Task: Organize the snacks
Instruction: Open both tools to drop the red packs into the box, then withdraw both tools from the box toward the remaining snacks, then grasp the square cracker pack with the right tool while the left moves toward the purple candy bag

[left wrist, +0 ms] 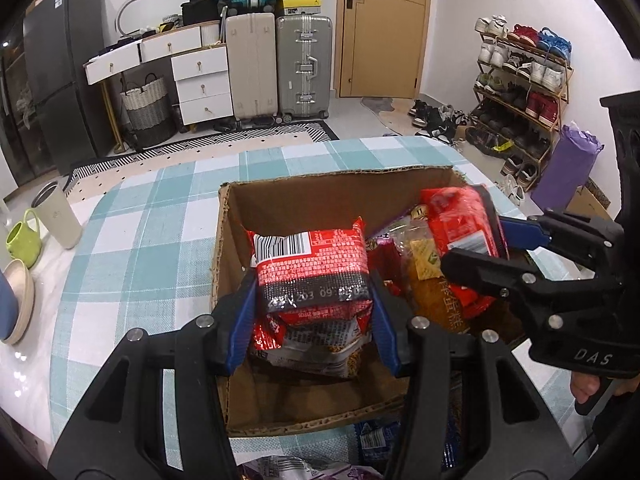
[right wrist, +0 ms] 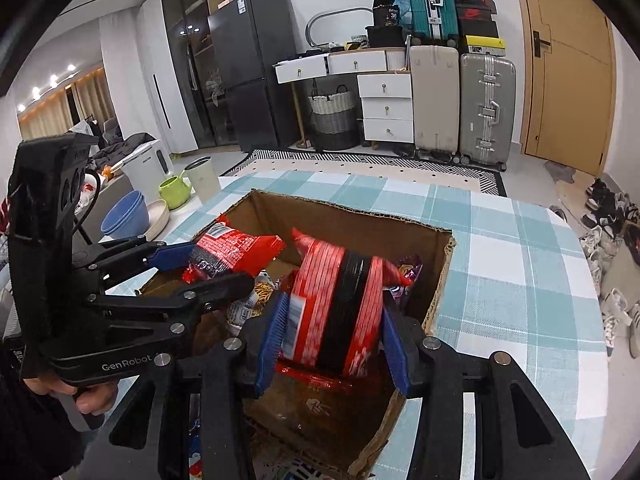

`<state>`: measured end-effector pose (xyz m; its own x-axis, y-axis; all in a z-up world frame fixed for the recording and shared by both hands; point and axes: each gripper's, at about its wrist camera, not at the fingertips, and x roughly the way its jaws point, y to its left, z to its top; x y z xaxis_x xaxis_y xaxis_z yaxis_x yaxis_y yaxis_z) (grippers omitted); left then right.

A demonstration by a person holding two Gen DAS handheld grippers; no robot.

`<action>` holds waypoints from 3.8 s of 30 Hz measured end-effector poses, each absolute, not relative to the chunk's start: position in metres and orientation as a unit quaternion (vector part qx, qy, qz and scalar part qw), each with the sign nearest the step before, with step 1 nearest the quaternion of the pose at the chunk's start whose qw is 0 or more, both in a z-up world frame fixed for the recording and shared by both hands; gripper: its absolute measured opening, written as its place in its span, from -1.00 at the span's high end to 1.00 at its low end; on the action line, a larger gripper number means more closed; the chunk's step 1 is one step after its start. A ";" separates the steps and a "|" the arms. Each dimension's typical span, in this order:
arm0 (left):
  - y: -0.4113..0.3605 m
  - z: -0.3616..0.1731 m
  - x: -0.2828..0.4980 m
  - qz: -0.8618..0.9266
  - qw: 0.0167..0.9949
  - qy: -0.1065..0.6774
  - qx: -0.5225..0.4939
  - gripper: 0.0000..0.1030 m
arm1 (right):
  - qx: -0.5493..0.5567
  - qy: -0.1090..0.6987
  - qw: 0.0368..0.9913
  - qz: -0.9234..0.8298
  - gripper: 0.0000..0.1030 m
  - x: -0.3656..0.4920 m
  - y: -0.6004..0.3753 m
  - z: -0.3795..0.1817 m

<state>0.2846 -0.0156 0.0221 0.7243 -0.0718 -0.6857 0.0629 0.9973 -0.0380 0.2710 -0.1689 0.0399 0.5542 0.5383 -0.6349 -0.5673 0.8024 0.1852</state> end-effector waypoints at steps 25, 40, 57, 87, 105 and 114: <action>0.015 0.051 0.196 -0.033 0.935 0.349 -0.059 -0.98 | -0.009 0.340 0.905 0.257 -0.99 0.199 -0.209 0.058; 0.033 0.049 0.117 -0.011 0.935 0.348 -0.063 -0.98 | -0.008 0.343 0.904 0.255 -0.99 0.128 -0.214 0.059; 0.021 0.040 0.050 0.012 0.934 0.354 -0.036 -0.98 | -0.007 0.368 0.892 0.261 -0.99 0.074 -0.226 0.027; 0.013 -0.010 0.045 0.005 0.915 0.400 -0.042 -0.98 | -0.092 0.447 0.829 0.324 -0.99 0.038 -0.164 -0.046; 0.022 -0.027 0.059 0.016 0.908 0.416 -0.047 -0.98 | -0.127 0.446 0.832 0.304 -0.90 0.058 -0.165 -0.048; 0.023 -0.035 0.066 0.017 0.903 0.425 -0.054 -0.98 | -0.122 0.439 0.837 0.302 -0.26 0.061 -0.179 -0.045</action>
<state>0.0658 0.0230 -0.0351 0.6381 -0.0147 -0.7698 -0.0776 0.9935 -0.0832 0.0605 -0.1788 -0.0447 0.4320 0.3985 -0.8091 -0.6129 0.7878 0.0608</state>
